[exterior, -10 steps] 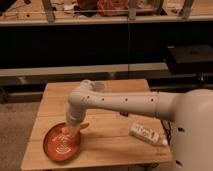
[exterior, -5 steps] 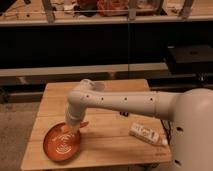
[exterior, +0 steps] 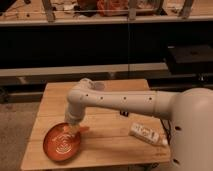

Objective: Place the pepper in the ceramic bowl

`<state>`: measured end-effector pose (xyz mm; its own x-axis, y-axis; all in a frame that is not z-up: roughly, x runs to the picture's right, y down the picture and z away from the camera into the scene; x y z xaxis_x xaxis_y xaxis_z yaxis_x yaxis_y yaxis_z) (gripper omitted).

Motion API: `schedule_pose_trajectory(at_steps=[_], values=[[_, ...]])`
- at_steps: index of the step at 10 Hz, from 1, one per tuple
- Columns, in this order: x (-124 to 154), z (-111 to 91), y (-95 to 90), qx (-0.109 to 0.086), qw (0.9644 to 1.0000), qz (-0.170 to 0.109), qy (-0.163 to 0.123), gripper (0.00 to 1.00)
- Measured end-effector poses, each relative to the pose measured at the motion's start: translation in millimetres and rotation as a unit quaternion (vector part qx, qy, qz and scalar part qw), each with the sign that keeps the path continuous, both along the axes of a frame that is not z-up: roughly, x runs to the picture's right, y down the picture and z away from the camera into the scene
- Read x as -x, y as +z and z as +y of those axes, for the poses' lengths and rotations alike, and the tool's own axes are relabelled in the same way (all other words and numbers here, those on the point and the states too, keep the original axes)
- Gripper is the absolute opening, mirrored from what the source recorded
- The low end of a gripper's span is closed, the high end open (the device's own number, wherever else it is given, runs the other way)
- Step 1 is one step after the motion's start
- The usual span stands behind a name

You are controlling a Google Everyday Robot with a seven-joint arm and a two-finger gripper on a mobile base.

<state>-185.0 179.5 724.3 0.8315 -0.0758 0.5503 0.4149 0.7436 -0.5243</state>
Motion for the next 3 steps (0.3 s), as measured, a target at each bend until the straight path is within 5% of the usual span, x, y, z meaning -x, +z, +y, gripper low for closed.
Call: schedule_pose_trajectory(at_steps=[3], values=[[0.8,-1.2,0.5,0.000,1.0000,-0.001,-0.003,0.69]])
